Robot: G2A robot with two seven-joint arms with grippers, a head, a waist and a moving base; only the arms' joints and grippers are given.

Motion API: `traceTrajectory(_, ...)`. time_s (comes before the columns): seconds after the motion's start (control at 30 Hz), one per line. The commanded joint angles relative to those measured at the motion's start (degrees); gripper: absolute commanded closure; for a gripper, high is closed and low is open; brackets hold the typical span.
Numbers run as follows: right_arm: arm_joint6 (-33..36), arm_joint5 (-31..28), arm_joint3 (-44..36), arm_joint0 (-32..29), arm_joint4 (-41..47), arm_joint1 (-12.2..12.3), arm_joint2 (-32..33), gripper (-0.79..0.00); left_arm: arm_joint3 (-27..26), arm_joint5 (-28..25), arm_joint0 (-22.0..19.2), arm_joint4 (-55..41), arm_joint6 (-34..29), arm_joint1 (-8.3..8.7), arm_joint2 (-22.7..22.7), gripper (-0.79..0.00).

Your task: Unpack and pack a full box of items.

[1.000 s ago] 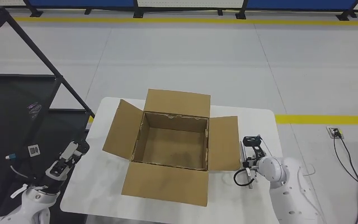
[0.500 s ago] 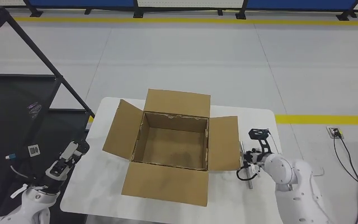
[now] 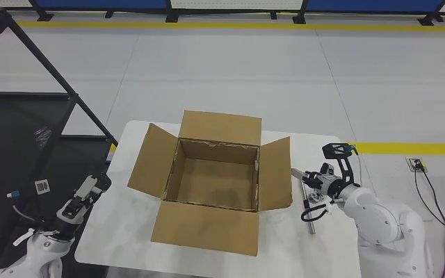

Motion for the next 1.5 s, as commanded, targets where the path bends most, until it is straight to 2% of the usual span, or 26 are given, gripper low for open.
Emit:
traceTrajectory(0.0, -0.27, 0.18, 0.97, 1.21, 0.49, 0.11, -0.52, -0.785, 0.00, 0.00, 0.00, 0.00, 0.00, 0.00, 0.00, -0.785)
traceTrajectory(0.17, -3.93, 1.66, 1.26, 1.44, 2.14, 0.35, -0.15, -0.785, 0.00, 0.00, 0.00, 0.00, 0.00, 0.00, 0.00, -0.785)
traceTrajectory(0.33, -4.79, -2.44, 2.01, 1.29, 8.79, 0.70, 0.06, -0.785, 0.00, 0.00, 0.00, 0.00, 0.00, 0.00, 0.00, -0.785)
traceTrajectory(0.4, -3.25, -4.34, 3.18, 1.53, 11.46, 0.93, -0.02, -0.785, 0.00, 0.00, 0.00, 0.00, 0.00, 0.00, 0.00, -0.785)
traceTrajectory(0.7, 1.35, -4.88, 10.52, 6.15, 15.91, 1.70, -2.83, -0.785, 0.00, 0.00, 0.00, 0.00, 0.00, 0.00, 0.00, -0.785)
traceTrajectory(1.3, -0.13, -4.80, 22.71, 17.06, 17.17, 2.01, -12.82, -0.785, 0.00, 0.00, 0.00, 0.00, 0.00, 0.00, 0.00, -0.785)
traceTrajectory(1.47, -0.78, -4.52, 23.05, 17.86, 17.21, 2.18, -14.26, -0.785, 0.00, 0.00, 0.00, 0.00, 0.00, 0.00, 0.00, -0.785)
